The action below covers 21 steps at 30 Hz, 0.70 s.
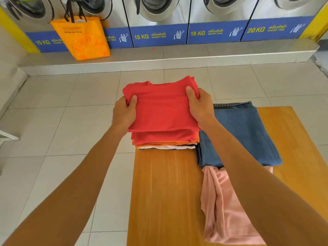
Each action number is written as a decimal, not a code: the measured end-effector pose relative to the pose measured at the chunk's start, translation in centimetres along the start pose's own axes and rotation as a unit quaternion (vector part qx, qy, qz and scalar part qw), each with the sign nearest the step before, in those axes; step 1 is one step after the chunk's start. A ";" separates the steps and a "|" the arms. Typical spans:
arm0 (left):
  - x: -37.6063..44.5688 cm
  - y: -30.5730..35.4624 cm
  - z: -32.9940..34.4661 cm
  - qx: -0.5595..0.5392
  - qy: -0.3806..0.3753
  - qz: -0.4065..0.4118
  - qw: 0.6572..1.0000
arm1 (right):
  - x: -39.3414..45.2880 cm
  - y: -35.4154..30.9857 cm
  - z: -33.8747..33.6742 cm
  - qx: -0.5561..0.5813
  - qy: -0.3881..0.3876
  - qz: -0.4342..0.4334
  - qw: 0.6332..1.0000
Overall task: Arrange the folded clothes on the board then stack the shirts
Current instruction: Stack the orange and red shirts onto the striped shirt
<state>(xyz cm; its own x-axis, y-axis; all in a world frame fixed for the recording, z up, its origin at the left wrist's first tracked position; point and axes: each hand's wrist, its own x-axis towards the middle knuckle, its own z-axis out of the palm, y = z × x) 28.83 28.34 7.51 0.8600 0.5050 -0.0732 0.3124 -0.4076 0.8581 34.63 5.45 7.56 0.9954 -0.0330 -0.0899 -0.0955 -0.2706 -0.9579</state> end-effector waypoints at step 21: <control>1.2 -5.9 3.7 0.089 -0.003 -0.049 0.995 | 1.0 6.8 1.8 -0.212 0.008 0.021 0.977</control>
<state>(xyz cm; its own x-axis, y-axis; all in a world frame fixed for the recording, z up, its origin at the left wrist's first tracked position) 29.46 28.54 0.52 0.8247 0.5438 -0.1552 0.4604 -0.4861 0.7428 35.03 5.31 0.45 0.9905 -0.0676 -0.1199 -0.1351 -0.6431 -0.7537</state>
